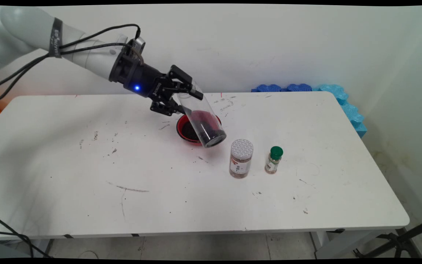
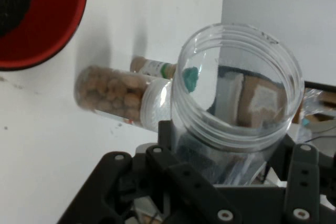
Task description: Pour the black seasoning powder in the red bowl
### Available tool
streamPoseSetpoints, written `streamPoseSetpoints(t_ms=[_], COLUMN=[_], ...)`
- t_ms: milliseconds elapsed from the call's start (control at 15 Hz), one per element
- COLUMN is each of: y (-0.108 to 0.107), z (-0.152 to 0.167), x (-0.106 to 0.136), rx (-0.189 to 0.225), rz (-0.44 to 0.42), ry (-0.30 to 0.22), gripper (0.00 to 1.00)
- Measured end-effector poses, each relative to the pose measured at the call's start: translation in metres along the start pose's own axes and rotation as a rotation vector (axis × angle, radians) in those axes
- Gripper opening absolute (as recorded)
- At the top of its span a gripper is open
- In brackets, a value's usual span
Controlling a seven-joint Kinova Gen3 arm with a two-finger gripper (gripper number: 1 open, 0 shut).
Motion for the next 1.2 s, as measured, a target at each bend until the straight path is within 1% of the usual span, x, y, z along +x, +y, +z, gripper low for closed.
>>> streamPoseSetpoints(t_ms=[200,1200], y=[-0.002,-0.012], z=[0.005,0.019], x=[0.005,0.018], rx=[-0.023,-0.089], rz=[-0.083,-0.347], ry=[-0.005,-0.034], gripper=[0.00,0.00])
